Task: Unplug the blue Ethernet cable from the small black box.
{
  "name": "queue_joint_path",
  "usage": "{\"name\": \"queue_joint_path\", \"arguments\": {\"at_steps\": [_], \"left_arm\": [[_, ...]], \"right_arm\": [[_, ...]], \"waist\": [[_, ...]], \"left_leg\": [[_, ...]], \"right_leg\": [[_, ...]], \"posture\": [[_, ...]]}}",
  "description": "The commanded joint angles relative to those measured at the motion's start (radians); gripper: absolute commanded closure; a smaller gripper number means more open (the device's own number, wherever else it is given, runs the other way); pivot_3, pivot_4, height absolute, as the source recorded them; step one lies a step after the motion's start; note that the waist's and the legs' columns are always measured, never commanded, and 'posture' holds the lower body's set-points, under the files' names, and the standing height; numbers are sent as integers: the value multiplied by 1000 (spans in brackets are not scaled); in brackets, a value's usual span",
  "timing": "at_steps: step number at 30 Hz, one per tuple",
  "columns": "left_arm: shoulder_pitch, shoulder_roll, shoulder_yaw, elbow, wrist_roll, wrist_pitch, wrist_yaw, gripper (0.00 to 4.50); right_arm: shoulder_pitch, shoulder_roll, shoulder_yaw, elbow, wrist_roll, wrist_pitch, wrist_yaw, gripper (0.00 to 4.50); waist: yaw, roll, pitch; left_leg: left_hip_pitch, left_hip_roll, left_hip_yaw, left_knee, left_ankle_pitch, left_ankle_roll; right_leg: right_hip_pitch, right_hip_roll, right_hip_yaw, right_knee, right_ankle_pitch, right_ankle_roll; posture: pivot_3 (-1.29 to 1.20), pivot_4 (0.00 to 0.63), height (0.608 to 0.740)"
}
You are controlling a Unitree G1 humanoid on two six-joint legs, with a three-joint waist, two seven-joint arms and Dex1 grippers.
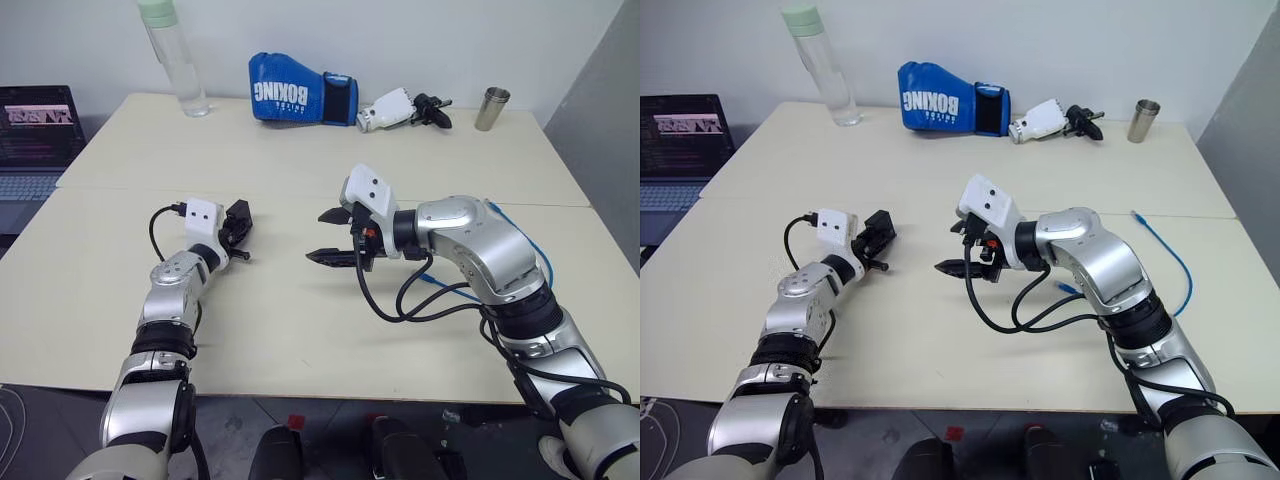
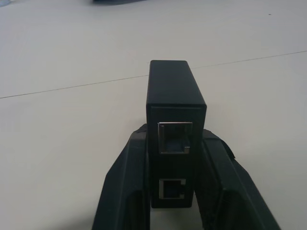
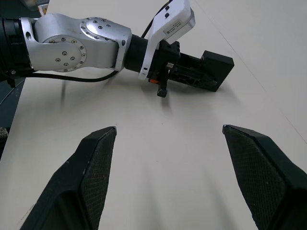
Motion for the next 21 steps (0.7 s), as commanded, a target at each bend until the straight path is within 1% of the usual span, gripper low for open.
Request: {"name": "queue_joint_path", "arguments": {"at_steps": [1,6,8,9,10,15,17,21], "left_arm": [[-10,16,24,30,-1,-31,-10,2417],[7,28,23,-1,1,-37,-24,1244],[30,42,19,-49,14,-33,-13,883],[43,49,21,-78,16,-29,-8,603],[64,58,29,-125,11,-15,-4,471],[164,134,55,-354,4,119,21,471],[208,182,67,-444,-17,194,-9,471],[278,287,91,-617,-94,314,-144,471]], "right_arm": [[-13,-13,-15,-49,6,1,-1,746],[-5,-30,-18,-76,14,18,3,746],[-1,-35,-29,-94,21,31,-4,746],[3,-37,-36,-104,26,40,-10,746],[12,-42,-51,-121,35,55,-19,746],[106,-104,-146,-232,84,133,-51,746],[155,-137,-189,-272,104,153,-60,746],[245,-205,-253,-312,127,150,-65,746]], "waist": [[0,0,0],[-1,0,0],[-1,0,0],[-1,0,0],[-2,0,0],[-2,0,0],[-3,0,0],[-3,0,0]], "left_leg": [[0,0,0,0,0,0],[0,1,0,0,0,0],[0,1,0,0,0,-1],[0,1,0,0,0,-1],[0,1,0,0,0,-1],[0,3,0,-1,1,-2],[0,3,0,-1,1,-2],[0,3,0,-1,1,-2]], "right_leg": [[0,0,0,0,0,0],[0,0,0,0,0,0],[0,0,0,0,0,0],[0,0,0,0,0,0],[0,0,0,0,0,0],[0,1,0,0,0,0],[0,-1,0,-1,0,0],[0,0,0,0,0,0]], "posture": [[0,150,740],[0,150,740],[0,150,740],[0,150,740],[0,150,740],[0,150,740],[0,150,740],[0,150,740]]}}
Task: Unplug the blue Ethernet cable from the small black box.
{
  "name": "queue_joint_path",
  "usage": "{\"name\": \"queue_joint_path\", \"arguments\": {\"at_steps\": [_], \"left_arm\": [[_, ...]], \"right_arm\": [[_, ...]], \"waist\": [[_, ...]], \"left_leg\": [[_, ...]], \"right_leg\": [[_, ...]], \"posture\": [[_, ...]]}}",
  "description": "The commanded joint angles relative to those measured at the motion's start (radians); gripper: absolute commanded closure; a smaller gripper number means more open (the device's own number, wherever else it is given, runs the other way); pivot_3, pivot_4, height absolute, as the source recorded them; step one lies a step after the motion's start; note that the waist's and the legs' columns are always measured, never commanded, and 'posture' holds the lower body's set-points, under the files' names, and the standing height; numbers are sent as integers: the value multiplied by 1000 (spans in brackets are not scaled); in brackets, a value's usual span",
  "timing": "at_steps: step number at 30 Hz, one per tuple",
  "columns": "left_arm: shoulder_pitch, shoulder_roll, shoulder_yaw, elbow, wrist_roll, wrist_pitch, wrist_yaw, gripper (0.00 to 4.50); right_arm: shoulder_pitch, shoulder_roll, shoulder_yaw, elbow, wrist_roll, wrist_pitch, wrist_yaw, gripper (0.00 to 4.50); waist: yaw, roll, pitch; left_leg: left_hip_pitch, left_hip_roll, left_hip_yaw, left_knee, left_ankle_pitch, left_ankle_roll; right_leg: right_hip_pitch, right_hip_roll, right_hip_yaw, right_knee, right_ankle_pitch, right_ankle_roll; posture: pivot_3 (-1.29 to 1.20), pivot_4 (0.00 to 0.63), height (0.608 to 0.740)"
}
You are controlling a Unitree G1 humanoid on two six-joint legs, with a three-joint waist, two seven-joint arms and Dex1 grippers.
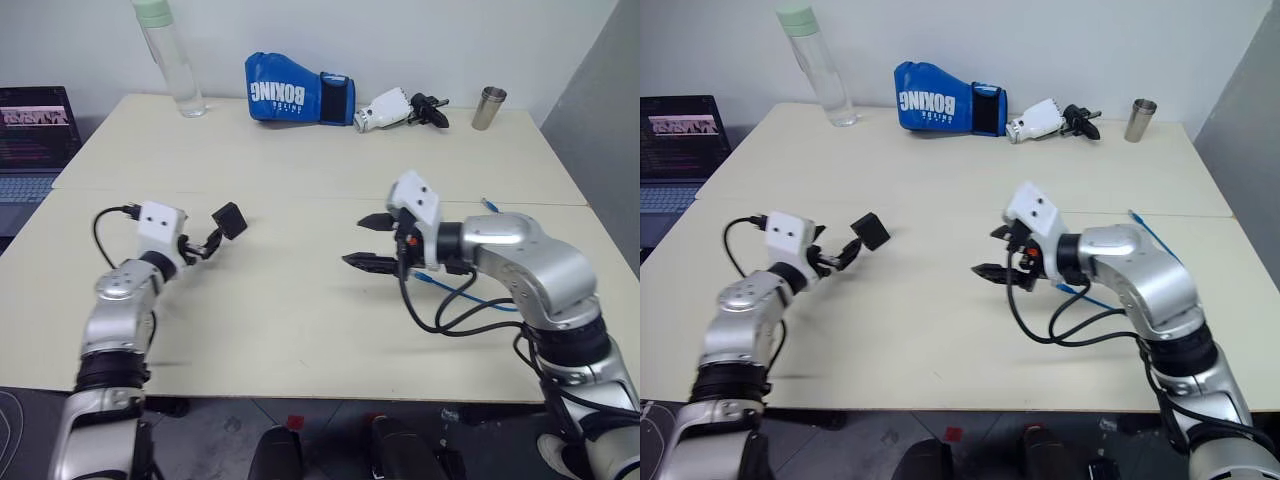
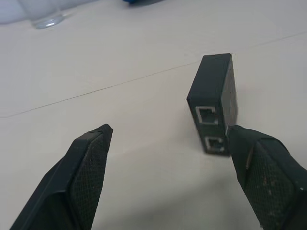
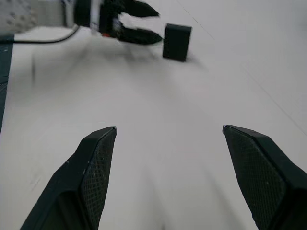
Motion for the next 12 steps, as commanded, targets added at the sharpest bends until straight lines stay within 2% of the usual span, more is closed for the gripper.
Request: {"name": "queue_joint_path", "arguments": {"at_steps": [1,6,12], "left_arm": [[28,86,44,-174,-91,102,-130,471],[49,214,83,-263,-200,215,-312,471],[57,258,101,-292,-238,254,-377,471]], "right_arm": [[59,-56,-77,-67,29,-15,-2,746],[197,-191,-134,-77,28,-96,57,746],[239,-279,-187,-30,43,-148,93,746]], "waist": [[0,0,0],[1,0,0],[-1,0,0]], "left_leg": [[0,0,0,0,0,0],[0,-1,0,0,-1,2],[2,0,0,0,-1,2]], "right_leg": [[0,1,0,0,0,0],[1,2,0,-1,0,0],[1,3,1,-1,0,0]], "posture": [[0,150,740],[0,150,740],[0,150,740]]}}
